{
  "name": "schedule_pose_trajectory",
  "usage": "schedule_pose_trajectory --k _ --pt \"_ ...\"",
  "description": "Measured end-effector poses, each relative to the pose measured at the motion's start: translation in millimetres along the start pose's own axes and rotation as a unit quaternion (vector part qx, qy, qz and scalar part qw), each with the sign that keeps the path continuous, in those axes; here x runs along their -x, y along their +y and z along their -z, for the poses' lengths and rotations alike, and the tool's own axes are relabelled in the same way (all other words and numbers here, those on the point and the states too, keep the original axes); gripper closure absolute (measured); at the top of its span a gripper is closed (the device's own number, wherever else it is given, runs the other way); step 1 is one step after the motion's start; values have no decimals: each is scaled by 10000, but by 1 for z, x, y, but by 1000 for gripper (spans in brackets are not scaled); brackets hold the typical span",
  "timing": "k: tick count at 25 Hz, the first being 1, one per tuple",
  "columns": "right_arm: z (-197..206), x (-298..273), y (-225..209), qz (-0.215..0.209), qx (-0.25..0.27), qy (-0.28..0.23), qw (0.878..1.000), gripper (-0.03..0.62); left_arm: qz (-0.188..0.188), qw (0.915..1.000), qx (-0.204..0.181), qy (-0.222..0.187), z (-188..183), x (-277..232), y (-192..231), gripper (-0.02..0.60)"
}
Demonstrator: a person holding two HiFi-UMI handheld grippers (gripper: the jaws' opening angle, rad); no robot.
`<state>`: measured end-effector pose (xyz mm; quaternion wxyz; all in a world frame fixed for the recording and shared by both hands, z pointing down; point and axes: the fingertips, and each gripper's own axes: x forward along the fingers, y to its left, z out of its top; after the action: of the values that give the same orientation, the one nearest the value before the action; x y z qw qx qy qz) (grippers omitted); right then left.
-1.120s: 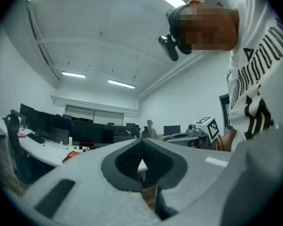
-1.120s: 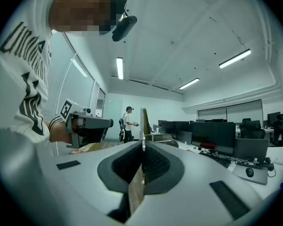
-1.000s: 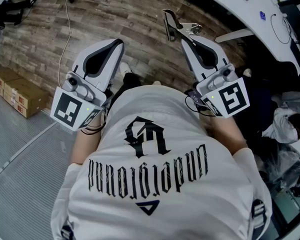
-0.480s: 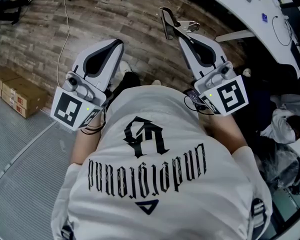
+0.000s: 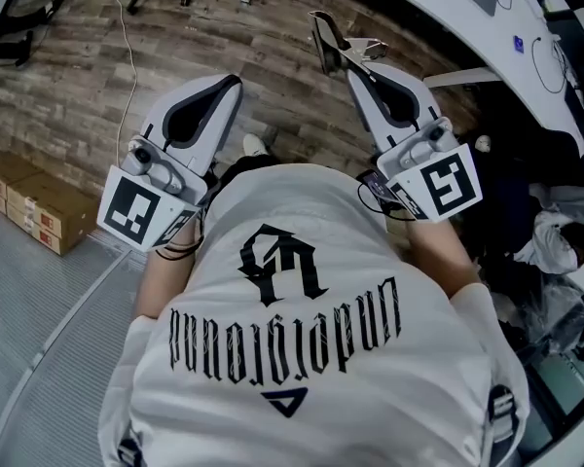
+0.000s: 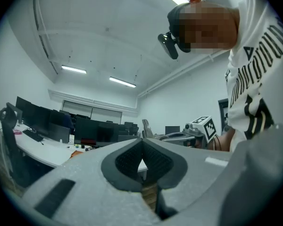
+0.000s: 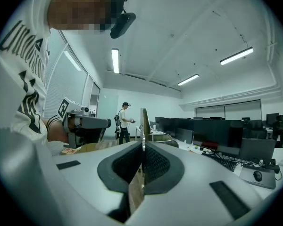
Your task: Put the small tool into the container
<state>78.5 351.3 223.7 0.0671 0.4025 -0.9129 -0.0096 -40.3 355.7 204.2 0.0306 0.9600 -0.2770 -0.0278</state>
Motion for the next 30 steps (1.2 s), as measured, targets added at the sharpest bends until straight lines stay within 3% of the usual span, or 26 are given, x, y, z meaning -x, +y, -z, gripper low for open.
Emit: schedule_pose_trajectory --k 11,23,30 --pt "-17 -84 6 215 70 96 9997 579 336 9994 -15 59 -16 21 82 568" --pt "-8 -127 -30 24 62 122 9999 579 127 9997 77 186 -5 0 122 568" --pt "-1 -152 -77 -78 -14 182 9998 579 30 9996 170 204 1 -40 151 568"
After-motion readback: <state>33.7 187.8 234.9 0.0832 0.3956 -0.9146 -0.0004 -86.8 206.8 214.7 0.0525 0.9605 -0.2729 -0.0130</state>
